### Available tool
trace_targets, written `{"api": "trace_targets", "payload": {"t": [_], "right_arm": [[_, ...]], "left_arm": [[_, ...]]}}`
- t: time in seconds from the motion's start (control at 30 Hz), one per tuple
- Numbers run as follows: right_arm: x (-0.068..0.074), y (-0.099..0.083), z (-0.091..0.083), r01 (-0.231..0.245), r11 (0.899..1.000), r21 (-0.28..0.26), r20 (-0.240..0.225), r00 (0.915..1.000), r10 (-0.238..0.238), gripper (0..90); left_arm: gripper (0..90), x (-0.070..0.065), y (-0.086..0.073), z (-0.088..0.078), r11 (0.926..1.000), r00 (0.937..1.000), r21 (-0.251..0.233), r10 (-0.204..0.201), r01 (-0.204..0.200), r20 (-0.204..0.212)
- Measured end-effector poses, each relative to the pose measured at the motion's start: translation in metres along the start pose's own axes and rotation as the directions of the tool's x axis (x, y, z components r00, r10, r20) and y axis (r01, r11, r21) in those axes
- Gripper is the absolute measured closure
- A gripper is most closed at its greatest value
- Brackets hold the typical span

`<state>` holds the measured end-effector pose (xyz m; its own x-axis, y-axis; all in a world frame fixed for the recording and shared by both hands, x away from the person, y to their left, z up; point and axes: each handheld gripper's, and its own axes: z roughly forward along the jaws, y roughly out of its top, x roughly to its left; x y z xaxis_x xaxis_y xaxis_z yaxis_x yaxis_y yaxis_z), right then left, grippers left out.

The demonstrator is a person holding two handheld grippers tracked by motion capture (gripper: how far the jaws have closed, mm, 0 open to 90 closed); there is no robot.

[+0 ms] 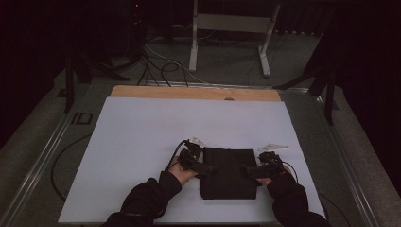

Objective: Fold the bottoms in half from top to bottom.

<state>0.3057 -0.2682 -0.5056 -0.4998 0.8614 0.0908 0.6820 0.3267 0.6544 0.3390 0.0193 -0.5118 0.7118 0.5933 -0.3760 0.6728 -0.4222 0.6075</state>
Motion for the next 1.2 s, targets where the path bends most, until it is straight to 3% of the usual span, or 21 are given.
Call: {"api": "trace_targets", "payload": {"t": [0.13, 0.33, 0.6, 0.67, 0.77, 1.03, 1.2], "right_arm": [[-0.001, -0.001, 0.002, -0.007, 1.0, 0.005, 0.009, 0.9999, 0.007, 9.4], [-0.002, -0.003, 0.007, 0.001, 1.0, 0.028, -0.007, 1.0, -0.001, 10.0], [0.003, -0.004, 0.009, 0.003, 0.999, 0.053, 0.0, 1.0, -0.003, 15.9], [0.004, -0.005, 0.009, 0.005, 0.999, 0.049, 0.002, 1.0, -0.005, 17.2], [0.006, -0.005, 0.008, 0.013, 0.999, 0.051, -0.007, 0.9999, -0.012, 23.4], [0.009, -0.003, 0.007, 0.013, 0.998, 0.06, -0.018, 0.9998, -0.011, 35.4], [0.01, -0.002, 0.006, 0.063, 0.996, 0.062, -0.061, 0.9963, -0.059, 49.4]], "left_arm": [[3.2, 0.002, -0.002, 0.003, 0.9998, 0.9998, 0.011, -0.017, 0.016, 0.007], [11.0, -0.002, -0.005, 0.003, 1.0, 0.9998, 0.002, 0.003, -0.003, -0.017], [26.4, -0.005, -0.007, 0.002, 0.9993, 0.9986, -0.001, -0.038, 0.038, -0.037], [32.2, -0.005, -0.007, 0.002, 0.9989, 0.9987, 0.004, -0.047, 0.047, -0.021], [39.6, -0.007, -0.006, 0.004, 0.9986, 0.9987, 0.016, -0.051, 0.051, -0.005], [50.2, -0.009, -0.004, 0.006, 0.9978, 0.9983, 0.031, -0.058, 0.058, -0.012], [57.6, -0.007, -0.004, 0.009, 0.9974, 0.9972, 0.033, -0.066, 0.065, 0.036]]}}
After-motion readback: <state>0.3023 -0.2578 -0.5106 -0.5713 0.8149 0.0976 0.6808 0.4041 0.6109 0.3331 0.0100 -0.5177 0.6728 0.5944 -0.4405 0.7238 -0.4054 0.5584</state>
